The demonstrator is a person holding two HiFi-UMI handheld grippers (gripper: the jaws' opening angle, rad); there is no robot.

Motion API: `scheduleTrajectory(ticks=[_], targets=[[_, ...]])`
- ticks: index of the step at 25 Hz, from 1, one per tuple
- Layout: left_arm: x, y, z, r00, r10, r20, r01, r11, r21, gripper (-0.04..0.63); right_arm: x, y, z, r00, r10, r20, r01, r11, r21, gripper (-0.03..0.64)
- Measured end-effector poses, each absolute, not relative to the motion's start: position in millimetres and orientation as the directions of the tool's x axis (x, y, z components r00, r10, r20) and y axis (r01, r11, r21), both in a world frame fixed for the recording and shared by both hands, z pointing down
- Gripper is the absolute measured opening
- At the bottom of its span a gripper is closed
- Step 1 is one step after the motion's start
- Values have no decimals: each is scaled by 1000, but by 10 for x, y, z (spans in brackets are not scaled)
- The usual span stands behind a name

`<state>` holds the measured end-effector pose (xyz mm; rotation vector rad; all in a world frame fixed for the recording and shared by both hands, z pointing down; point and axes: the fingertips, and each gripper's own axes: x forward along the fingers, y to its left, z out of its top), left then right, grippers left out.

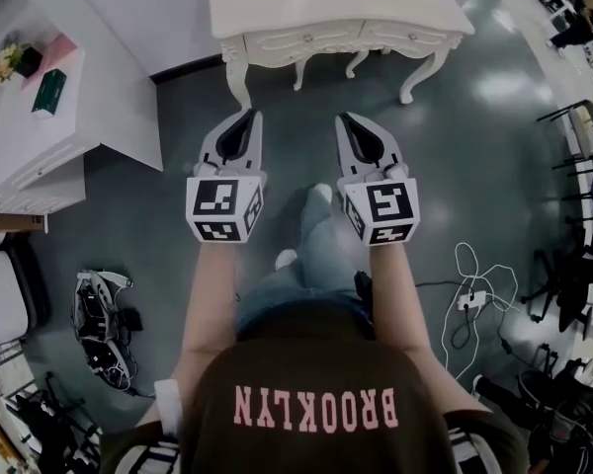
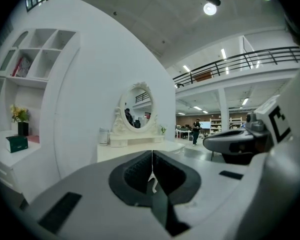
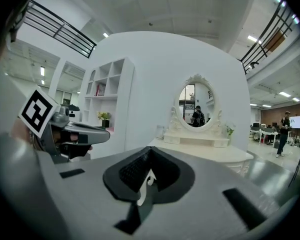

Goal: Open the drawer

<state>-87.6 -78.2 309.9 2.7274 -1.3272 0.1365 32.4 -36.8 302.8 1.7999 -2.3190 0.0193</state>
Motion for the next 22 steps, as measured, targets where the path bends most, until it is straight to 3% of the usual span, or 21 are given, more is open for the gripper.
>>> scheduleTrajectory(ticks=[13,22], targets=[[-561,-2072,3315,573,-799,184,-816,-576,44,5,733,-1759,3373,-246,-942,229,-964,263,46,-3],[-352,-3126,3610,523,-809,267,-849,-523,78,5,1104,-2896,3834,-266,-898,352,-957,289,12,-3]])
